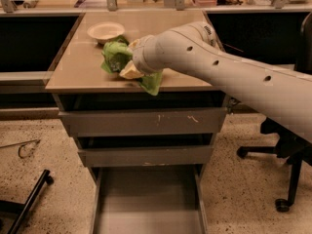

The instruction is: Pick green rice chip bag from bottom drawer and place on counter

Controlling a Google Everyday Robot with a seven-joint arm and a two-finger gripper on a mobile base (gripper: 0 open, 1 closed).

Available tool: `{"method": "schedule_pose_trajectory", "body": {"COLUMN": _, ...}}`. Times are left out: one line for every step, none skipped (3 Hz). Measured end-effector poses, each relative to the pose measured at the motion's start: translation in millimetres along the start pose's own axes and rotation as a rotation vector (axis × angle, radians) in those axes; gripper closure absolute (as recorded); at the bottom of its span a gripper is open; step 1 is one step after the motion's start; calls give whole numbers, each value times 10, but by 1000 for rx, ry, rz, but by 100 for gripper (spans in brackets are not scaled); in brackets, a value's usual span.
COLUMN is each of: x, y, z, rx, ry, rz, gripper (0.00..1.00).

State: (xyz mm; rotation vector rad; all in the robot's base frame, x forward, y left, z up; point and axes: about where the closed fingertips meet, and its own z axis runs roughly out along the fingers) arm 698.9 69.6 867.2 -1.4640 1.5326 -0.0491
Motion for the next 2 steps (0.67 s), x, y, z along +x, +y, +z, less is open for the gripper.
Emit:
{"method": "schedule_pose_trajectory", "body": {"x": 0, "y": 0, "z": 0, "rx": 0, "ry": 0, "rz": 0, "gripper": 0}}
{"method": "schedule_pose_trajectory", "body": {"x": 0, "y": 1, "z": 0, "rx": 0, "ry": 0, "rz": 0, "gripper": 0}}
